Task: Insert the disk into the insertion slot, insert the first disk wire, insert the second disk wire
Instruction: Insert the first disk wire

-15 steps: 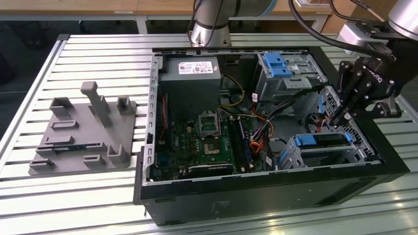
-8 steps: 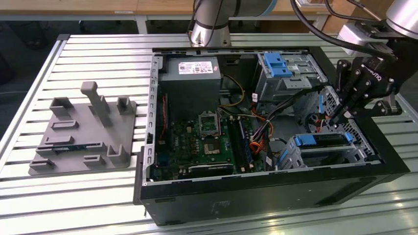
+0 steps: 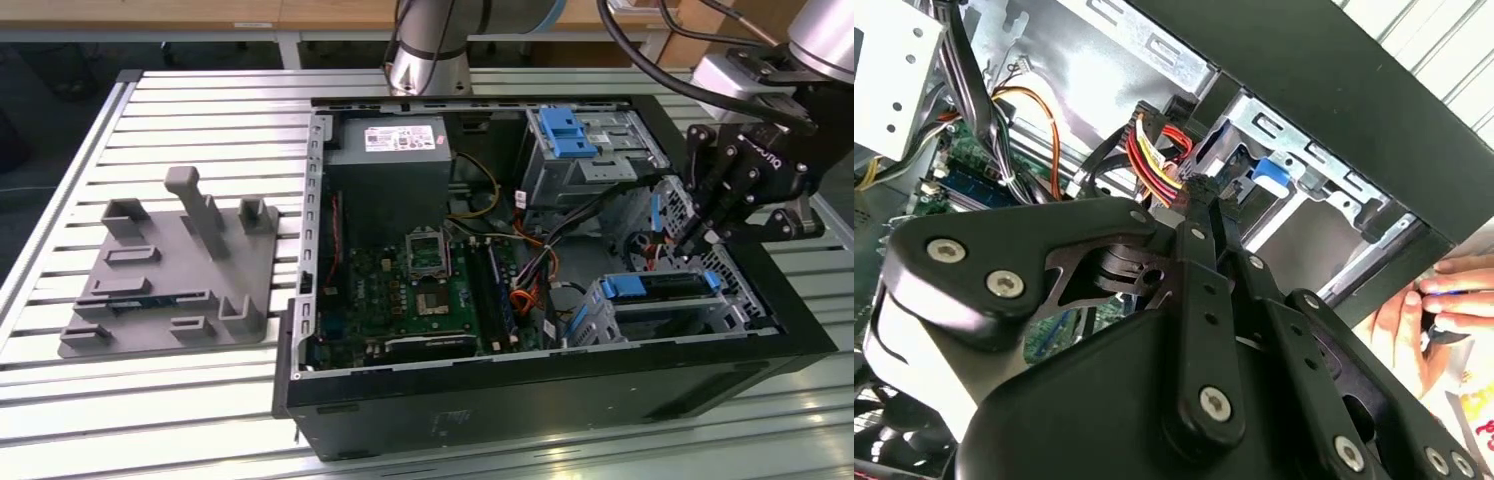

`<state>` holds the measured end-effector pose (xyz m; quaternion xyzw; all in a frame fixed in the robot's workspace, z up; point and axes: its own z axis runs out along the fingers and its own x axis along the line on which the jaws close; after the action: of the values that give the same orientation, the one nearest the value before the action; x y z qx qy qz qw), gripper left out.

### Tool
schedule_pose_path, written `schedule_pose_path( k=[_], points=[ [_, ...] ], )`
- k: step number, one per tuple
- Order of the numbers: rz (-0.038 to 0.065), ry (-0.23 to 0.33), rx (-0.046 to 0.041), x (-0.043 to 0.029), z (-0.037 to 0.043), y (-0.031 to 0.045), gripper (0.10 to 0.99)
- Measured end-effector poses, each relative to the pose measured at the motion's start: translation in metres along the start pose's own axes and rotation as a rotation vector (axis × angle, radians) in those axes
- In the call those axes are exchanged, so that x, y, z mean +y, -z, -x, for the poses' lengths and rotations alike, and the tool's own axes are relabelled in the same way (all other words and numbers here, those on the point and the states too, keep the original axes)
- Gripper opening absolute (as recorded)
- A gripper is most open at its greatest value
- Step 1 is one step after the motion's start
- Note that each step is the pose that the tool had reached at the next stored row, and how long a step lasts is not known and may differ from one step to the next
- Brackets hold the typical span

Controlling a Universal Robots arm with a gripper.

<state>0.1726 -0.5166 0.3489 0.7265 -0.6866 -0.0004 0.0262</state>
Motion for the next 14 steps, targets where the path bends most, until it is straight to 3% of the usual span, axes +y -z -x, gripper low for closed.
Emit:
schedule_pose_path(
  k=[8,14],
  points=[
    [-0.001,0.000,0.0011,0.0005,-0.0007,-0.0003,0.165],
    [0.000,-0.030,0.0039,0.0009,-0.0012,-0.0027,0.165]
  ],
)
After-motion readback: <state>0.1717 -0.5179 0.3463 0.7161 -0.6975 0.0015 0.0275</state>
